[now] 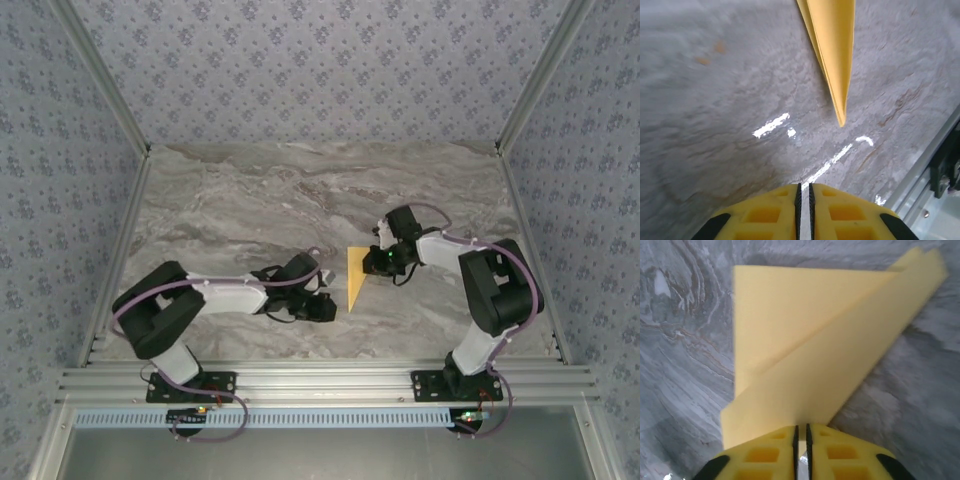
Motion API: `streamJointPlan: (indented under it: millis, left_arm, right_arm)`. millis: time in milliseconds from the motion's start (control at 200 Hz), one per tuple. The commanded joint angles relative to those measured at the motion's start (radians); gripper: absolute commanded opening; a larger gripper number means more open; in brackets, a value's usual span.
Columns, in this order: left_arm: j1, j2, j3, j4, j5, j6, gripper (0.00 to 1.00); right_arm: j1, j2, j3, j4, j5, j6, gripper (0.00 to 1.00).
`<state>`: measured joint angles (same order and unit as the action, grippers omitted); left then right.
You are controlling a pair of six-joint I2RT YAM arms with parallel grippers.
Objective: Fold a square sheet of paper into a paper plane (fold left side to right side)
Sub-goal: Fold the wing for the fifth time at the center of the table, then turn over the paper plane at the center of the table.
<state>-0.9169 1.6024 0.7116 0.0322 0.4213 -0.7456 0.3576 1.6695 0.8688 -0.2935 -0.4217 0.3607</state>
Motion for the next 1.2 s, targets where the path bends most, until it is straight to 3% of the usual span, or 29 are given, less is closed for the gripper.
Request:
streamJointPlan:
  millis: [0, 125, 235, 330, 455, 630, 799, 944, 1014, 1194]
  left_arm:
    - [0.032, -0.113, 0.009, -0.015, -0.077, -0.001, 0.18]
    - [0.044, -0.182, 0.019, -0.030, -0.228, 0.000, 0.29]
    - [0.044, -0.202, 0.047, -0.070, -0.373, 0.002, 0.38]
    - [0.043, -0.204, 0.062, -0.086, -0.437, -0.011, 0.41]
    - [0.044, -0.210, 0.041, -0.064, -0.429, -0.022, 0.42]
    - [0.044, -0.232, -0.023, -0.020, -0.432, -0.054, 0.43]
    - [0.044, -0.247, -0.032, -0.026, -0.440, -0.050, 0.43]
    - [0.043, -0.255, -0.034, -0.032, -0.446, -0.046, 0.44]
    - [0.044, -0.257, -0.034, -0.035, -0.450, -0.046, 0.44]
    - [0.044, -0.284, -0.044, -0.043, -0.471, -0.053, 0.45]
  right_arm:
    - [-0.005, -0.136, 0.049, -0.098, 0.149, -0.017, 0.33]
    - [0.013, -0.271, 0.045, -0.186, 0.285, 0.000, 0.53]
    - [0.089, -0.330, 0.005, -0.203, 0.373, 0.084, 0.62]
    - [0.169, -0.323, -0.030, -0.166, 0.412, 0.174, 0.64]
    - [0.253, -0.253, -0.020, -0.123, 0.453, 0.241, 0.65]
    - [0.301, -0.139, 0.025, -0.128, 0.516, 0.303, 0.65]
    - [0.312, -0.066, 0.040, -0.104, 0.495, 0.316, 0.47]
    - [0.327, -0.097, 0.056, -0.119, 0.490, 0.300, 0.12]
    - [0.340, -0.134, 0.074, -0.125, 0.476, 0.278, 0.00]
    - [0.326, -0.242, 0.020, -0.006, 0.314, 0.224, 0.00]
